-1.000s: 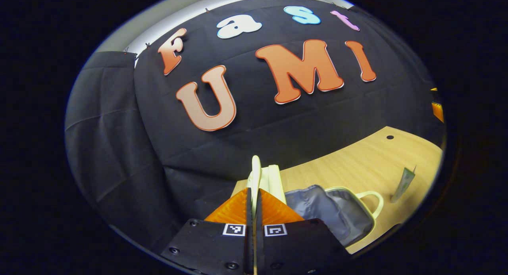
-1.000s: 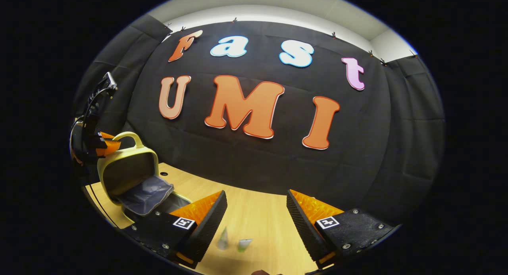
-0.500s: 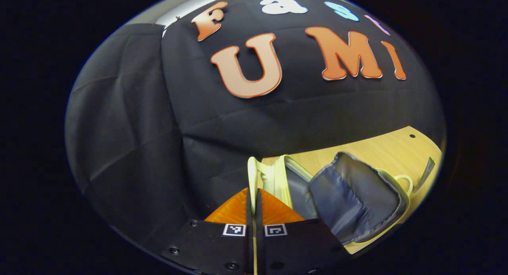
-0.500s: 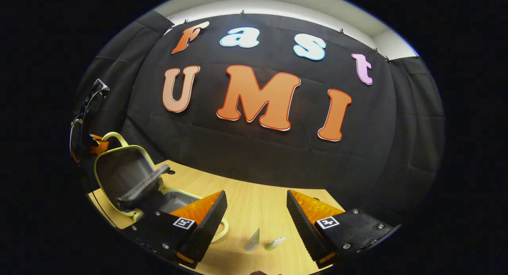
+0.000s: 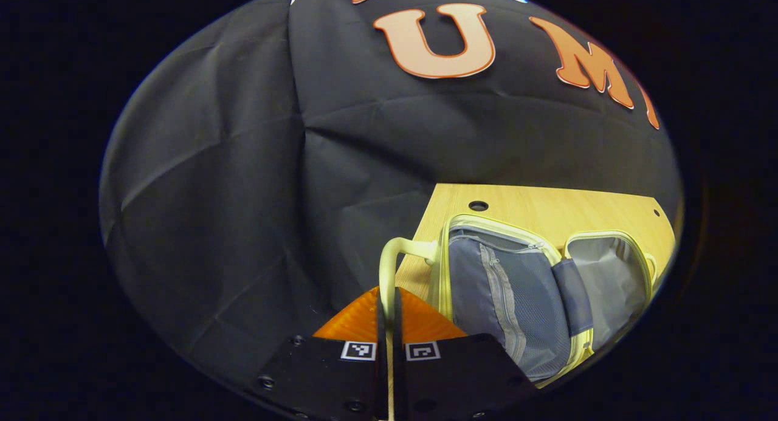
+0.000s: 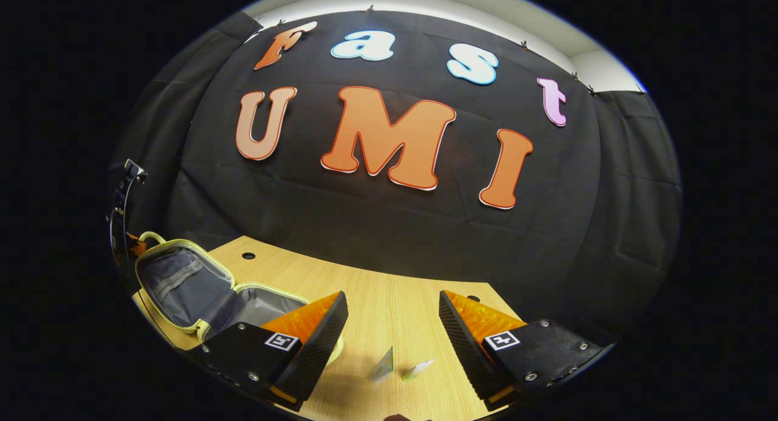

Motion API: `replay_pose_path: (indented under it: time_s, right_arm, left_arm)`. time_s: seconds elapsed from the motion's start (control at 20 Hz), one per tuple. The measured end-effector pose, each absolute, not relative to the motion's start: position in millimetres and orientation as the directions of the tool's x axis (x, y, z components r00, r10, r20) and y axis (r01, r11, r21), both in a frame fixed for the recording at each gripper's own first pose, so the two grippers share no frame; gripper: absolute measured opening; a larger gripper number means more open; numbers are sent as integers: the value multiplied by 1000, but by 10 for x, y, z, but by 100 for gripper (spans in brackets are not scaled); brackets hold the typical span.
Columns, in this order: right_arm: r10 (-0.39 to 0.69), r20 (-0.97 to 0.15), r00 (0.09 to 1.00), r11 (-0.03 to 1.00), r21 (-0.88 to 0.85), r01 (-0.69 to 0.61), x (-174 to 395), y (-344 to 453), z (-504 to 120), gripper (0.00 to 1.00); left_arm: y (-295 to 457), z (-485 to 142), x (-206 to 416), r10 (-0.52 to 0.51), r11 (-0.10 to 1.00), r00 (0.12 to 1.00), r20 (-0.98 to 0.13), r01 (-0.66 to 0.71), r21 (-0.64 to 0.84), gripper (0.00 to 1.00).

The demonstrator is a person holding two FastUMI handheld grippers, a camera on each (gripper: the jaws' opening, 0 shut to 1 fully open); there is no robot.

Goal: First open the suitcase, pack the skin care products into it, and then close the suitcase.

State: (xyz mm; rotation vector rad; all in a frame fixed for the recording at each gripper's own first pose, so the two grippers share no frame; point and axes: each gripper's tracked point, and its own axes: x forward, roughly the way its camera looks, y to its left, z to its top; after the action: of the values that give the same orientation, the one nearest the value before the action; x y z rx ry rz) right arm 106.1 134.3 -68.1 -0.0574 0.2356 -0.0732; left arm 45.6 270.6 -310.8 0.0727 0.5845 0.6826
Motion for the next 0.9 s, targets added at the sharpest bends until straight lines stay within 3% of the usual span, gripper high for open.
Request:
replay_pose_path:
  time_s: [0.15, 0.25, 0.4, 0.6, 0.65, 0.75, 0.9]
  right_arm:
    - [-103, -235, 967, 992, -89, 84, 1055, 1131, -700, 95]
    - [-120, -242, 963, 991, -82, 103, 1050, 1008, -733, 95]
    - [-129, -241, 962, 990, -79, 113, 1023, 855, -770, 96]
    - [-107, -237, 966, 993, -66, 94, 985, 666, -812, 95]
    - [-100, -236, 967, 994, -67, 86, 969, 614, -817, 95]
    - [-90, -233, 968, 995, -67, 77, 946, 480, -845, 96]
    - [-82, -229, 970, 996, -55, 72, 901, 284, -881, 96]
  left_arm:
    - [2704, -3094, 483, 688, 719, 574, -443, -619, 314, 13]
    - [2529, -2889, 575, 703, 709, 593, -392, -629, 320, 17]
    - [2087, -2528, 731, 679, 734, 671, -299, -614, 289, 59]
    - [1357, -2198, 924, 603, 793, 766, -222, -545, 274, 87]
    - [1206, -2184, 956, 595, 797, 775, -213, -535, 282, 87]
    - [822, -2148, 1091, 560, 819, 803, -204, -498, 285, 98]
    - [222, -2080, 1289, 505, 852, 841, -192, -452, 265, 100]
